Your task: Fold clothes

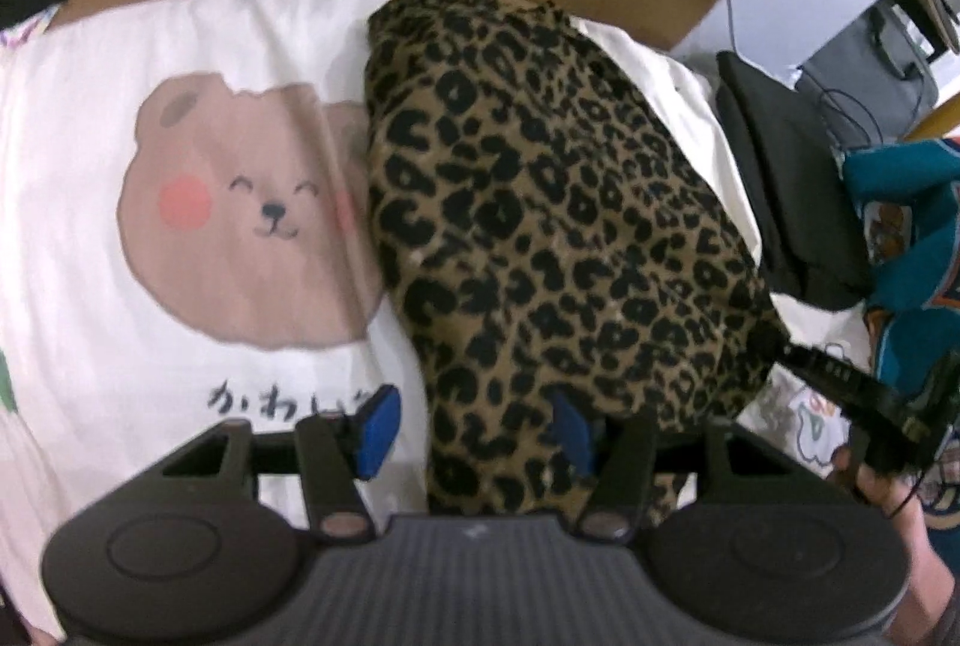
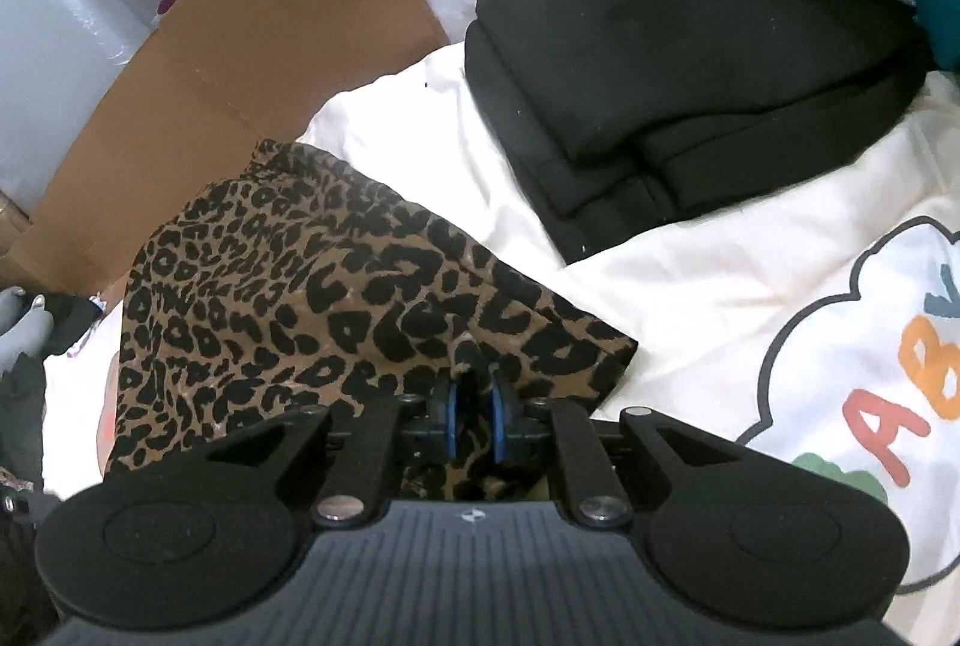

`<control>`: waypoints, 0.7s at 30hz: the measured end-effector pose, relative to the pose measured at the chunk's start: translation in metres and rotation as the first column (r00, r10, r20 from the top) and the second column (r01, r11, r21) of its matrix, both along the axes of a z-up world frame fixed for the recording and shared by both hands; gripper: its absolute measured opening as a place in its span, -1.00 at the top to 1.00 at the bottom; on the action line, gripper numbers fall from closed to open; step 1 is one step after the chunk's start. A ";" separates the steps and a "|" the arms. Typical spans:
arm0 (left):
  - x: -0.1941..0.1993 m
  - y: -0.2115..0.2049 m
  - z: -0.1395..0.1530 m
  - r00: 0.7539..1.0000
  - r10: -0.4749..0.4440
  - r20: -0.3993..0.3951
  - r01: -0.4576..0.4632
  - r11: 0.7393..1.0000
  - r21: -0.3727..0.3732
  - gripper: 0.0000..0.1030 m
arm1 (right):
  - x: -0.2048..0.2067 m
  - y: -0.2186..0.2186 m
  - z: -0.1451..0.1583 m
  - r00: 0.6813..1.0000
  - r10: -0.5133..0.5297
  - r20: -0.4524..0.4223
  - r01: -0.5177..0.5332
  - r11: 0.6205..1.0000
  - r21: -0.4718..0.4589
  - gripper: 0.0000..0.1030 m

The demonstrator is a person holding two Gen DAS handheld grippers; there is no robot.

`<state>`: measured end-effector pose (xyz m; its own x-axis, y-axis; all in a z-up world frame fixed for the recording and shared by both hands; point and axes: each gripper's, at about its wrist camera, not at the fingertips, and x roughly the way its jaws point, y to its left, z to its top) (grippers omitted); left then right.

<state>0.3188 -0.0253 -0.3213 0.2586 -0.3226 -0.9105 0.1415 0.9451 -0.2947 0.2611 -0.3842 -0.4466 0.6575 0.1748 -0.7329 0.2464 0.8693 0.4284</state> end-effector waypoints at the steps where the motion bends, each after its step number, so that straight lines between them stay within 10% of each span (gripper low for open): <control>1: 0.004 -0.005 0.002 1.000 -0.001 0.002 0.001 1.000 -0.003 -0.15 | 0.001 -0.001 -0.001 1.000 0.001 -0.004 -0.001 1.000 0.004 0.79; 21: 0.147 -0.098 0.014 0.990 0.084 0.110 -0.086 0.996 0.017 -0.10 | -0.004 -0.017 0.006 0.999 0.005 0.054 -0.007 1.000 0.031 0.95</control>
